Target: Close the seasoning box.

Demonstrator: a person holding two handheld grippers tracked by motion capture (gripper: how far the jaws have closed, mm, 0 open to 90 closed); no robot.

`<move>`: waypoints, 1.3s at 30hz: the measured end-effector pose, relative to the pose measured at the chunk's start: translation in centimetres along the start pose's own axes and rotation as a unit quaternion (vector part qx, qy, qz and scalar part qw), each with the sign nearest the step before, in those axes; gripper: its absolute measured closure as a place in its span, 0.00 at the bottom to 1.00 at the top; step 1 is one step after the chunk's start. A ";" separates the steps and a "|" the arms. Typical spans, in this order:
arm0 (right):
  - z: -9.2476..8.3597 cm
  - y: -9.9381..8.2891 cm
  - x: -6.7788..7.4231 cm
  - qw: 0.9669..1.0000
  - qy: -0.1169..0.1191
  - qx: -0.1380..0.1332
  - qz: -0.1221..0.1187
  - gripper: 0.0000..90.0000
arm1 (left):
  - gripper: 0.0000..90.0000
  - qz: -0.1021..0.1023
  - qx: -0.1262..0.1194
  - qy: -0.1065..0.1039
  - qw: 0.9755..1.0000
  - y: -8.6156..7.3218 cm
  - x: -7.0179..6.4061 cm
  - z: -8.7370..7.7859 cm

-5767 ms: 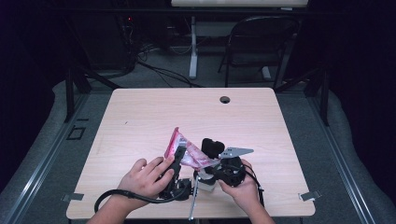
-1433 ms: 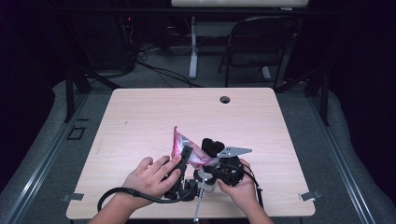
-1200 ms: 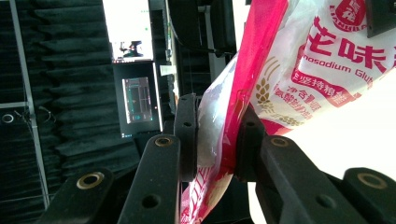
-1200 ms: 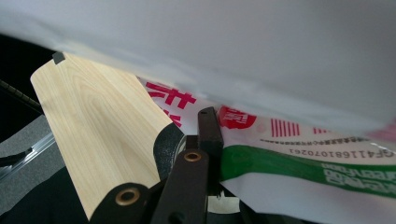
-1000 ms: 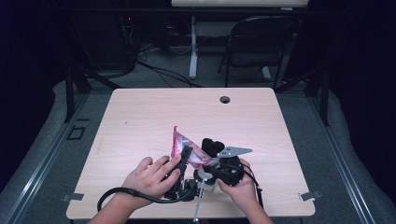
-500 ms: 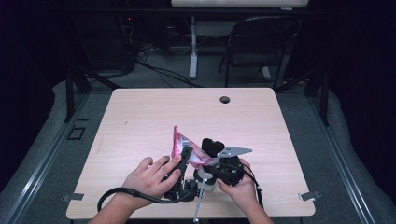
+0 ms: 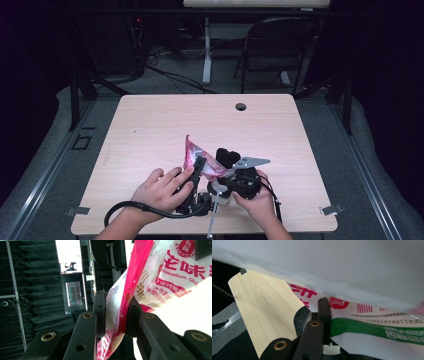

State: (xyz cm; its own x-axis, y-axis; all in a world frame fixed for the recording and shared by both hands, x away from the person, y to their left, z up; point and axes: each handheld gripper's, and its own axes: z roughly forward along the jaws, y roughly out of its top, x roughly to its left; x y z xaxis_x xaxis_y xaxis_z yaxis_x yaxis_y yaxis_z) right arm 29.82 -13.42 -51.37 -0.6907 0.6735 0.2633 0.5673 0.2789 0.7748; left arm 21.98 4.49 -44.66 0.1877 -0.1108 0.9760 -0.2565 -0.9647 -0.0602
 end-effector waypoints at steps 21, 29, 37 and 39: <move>-0.1 0.0 0.2 1.000 -0.006 0.009 -0.009 1.00 | 0.86 -0.069 0.019 -0.016 0.997 -3.0 -2.1 -0.2; -0.1 0.0 0.3 1.000 -0.010 0.005 -0.012 1.00 | 0.86 -0.079 0.022 -0.018 0.996 -3.4 -2.5 0.0; -0.3 0.0 0.3 1.000 -0.009 0.002 -0.014 1.00 | 0.86 -0.095 0.020 -0.023 0.995 -3.9 -2.7 -0.1; -0.4 0.0 0.3 1.000 -0.011 0.002 -0.016 1.00 | 0.86 -0.100 0.020 -0.024 0.994 -4.0 -2.7 -0.1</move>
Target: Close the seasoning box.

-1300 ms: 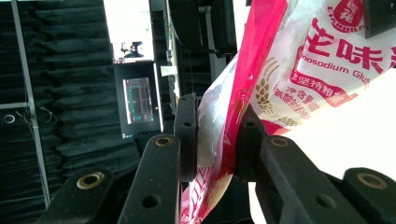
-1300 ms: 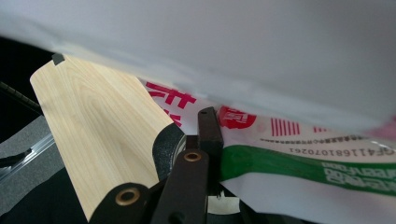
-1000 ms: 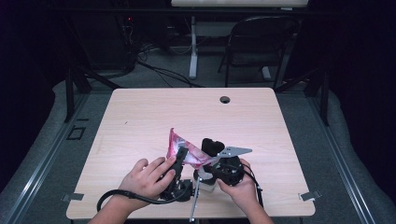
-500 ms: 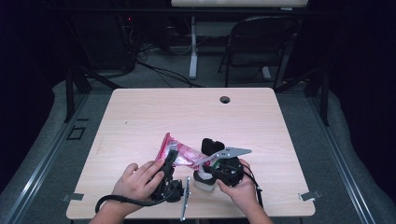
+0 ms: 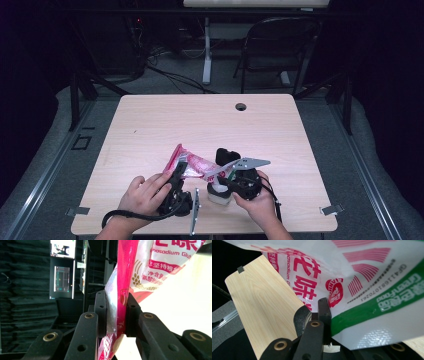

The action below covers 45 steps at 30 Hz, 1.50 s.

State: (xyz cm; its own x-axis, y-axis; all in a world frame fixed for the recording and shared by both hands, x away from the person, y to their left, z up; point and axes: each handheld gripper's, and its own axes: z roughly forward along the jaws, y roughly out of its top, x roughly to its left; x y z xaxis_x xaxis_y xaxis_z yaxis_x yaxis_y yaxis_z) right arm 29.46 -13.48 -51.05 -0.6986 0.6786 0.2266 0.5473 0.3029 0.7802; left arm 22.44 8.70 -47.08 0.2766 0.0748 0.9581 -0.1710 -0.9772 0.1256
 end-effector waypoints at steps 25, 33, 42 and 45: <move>-0.6 0.6 0.4 1.000 -0.013 -0.003 -0.008 1.00 | 0.86 -0.123 -0.023 -0.015 0.992 -2.5 -1.7 0.4; -0.5 0.7 0.6 1.000 -0.013 -0.004 -0.012 1.00 | 0.86 -0.151 -0.027 -0.024 0.988 -3.1 -2.2 0.5; -0.5 0.8 0.7 1.000 -0.019 -0.004 -0.018 1.00 | 0.86 -0.189 -0.029 -0.049 0.980 -3.9 -2.7 0.9; -0.5 0.8 0.8 1.000 -0.018 -0.005 -0.019 1.00 | 0.86 -0.214 -0.035 -0.064 0.974 -4.4 -2.8 1.0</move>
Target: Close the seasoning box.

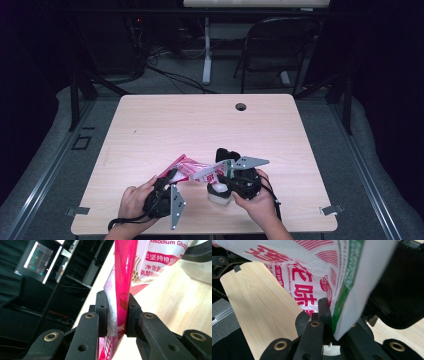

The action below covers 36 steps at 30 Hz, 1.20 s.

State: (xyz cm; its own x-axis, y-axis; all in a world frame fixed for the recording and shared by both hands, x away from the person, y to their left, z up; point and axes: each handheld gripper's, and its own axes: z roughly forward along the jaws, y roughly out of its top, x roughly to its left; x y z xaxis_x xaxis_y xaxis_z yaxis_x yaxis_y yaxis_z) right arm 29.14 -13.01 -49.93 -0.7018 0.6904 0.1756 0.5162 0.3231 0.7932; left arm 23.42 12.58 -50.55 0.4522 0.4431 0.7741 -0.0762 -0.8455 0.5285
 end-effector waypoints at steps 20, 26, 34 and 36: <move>0.2 0.3 0.4 1.000 -0.002 0.002 -0.008 1.00 | 0.87 -0.065 -0.001 -0.035 0.997 -1.9 -0.3 0.7; 0.2 0.4 0.6 1.000 -0.002 0.003 -0.011 1.00 | 0.87 -0.087 0.000 -0.050 0.995 -2.4 -0.5 0.9; 0.1 0.5 0.7 1.000 -0.004 -0.002 -0.018 1.00 | 0.87 -0.113 0.003 -0.069 0.991 -2.9 -0.6 1.1; 0.1 0.6 0.8 1.000 -0.004 -0.002 -0.020 1.00 | 0.87 -0.122 0.002 -0.072 0.990 -3.0 -0.6 1.2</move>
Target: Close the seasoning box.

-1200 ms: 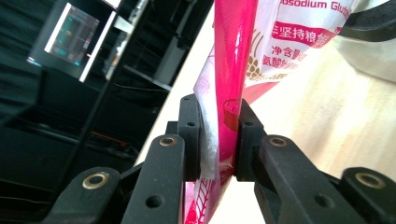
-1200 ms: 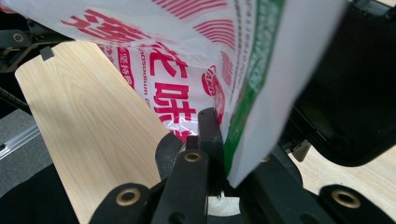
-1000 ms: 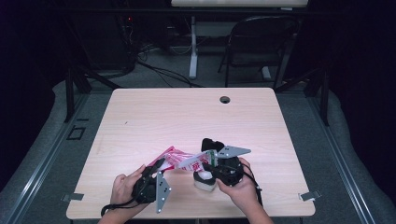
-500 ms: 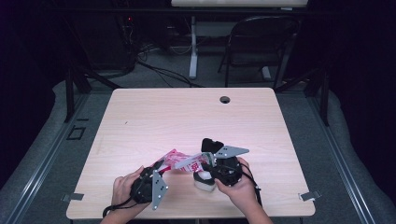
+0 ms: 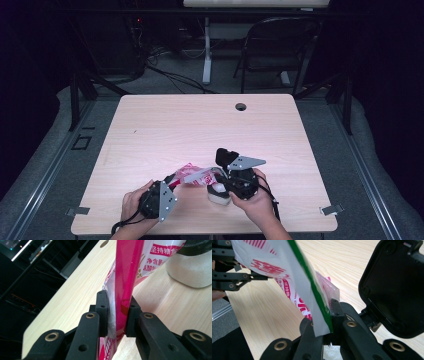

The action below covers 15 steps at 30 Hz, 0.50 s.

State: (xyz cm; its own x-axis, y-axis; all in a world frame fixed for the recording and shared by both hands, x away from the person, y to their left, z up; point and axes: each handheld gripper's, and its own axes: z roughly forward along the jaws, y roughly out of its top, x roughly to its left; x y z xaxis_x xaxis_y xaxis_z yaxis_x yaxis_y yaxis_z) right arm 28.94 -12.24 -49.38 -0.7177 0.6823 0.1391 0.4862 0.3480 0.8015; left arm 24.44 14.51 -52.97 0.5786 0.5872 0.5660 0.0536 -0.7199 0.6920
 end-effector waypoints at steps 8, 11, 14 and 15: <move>0.1 0.3 0.2 1.000 0.004 -0.004 -0.002 1.00 | 0.87 -0.028 0.006 -0.014 0.999 -0.5 -0.1 0.2; 0.1 0.4 0.3 1.000 0.007 -0.004 -0.003 1.00 | 0.86 -0.034 0.009 -0.019 0.999 -0.7 -0.1 0.3; 0.2 0.5 0.3 1.000 0.009 -0.007 -0.001 1.00 | 0.86 -0.046 0.011 -0.026 0.999 -0.8 -0.1 0.4; 0.2 0.6 0.3 1.000 0.010 -0.006 -0.002 1.00 | 0.86 -0.051 0.010 -0.029 0.998 -0.9 -0.1 0.4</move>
State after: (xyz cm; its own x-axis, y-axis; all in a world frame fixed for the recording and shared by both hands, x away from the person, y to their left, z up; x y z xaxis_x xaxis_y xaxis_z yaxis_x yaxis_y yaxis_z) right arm 29.10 -11.71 -48.99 -0.7289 0.6686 0.1471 0.4776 0.3427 0.8089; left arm 24.67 14.92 -53.89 0.6157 0.6357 0.4656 0.1307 -0.6650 0.7353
